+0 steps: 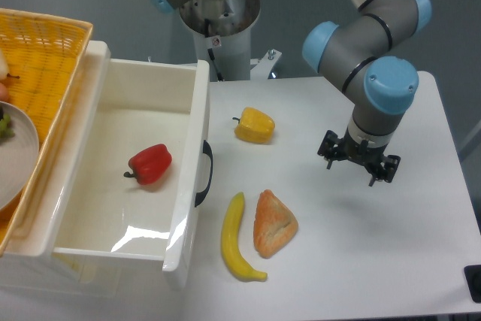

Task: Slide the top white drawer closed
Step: 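Move the gripper toward the front face of the open white drawer, then lower the gripper beside the drawer's black handle and align with the drawer front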

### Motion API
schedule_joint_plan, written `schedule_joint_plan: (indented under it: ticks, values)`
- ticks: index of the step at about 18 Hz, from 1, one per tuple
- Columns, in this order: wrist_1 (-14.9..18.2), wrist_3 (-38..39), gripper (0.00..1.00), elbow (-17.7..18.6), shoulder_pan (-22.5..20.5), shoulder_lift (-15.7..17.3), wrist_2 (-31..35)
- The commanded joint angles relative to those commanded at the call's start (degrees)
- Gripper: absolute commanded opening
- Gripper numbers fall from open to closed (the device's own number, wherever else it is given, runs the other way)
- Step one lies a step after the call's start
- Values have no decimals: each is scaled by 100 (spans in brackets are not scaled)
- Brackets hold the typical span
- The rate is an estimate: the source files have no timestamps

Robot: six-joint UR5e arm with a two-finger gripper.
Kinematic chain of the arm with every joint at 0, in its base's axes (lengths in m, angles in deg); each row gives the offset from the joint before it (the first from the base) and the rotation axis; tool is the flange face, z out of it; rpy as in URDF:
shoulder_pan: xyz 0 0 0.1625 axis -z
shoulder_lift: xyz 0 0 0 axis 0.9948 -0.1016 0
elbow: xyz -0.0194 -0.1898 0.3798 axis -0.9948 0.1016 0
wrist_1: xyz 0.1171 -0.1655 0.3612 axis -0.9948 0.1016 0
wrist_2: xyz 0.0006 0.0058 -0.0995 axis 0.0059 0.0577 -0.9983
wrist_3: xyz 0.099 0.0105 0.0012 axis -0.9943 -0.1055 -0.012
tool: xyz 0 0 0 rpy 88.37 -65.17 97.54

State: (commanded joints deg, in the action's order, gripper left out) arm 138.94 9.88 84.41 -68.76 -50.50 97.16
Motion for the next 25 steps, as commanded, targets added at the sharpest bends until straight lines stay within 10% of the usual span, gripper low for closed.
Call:
schedule_joint_plan:
  ticks: [9,25]
  values:
    - [739,1196,28,-9,421,342,-606]
    - [1135,1689,2,-9,730,422,-1854]
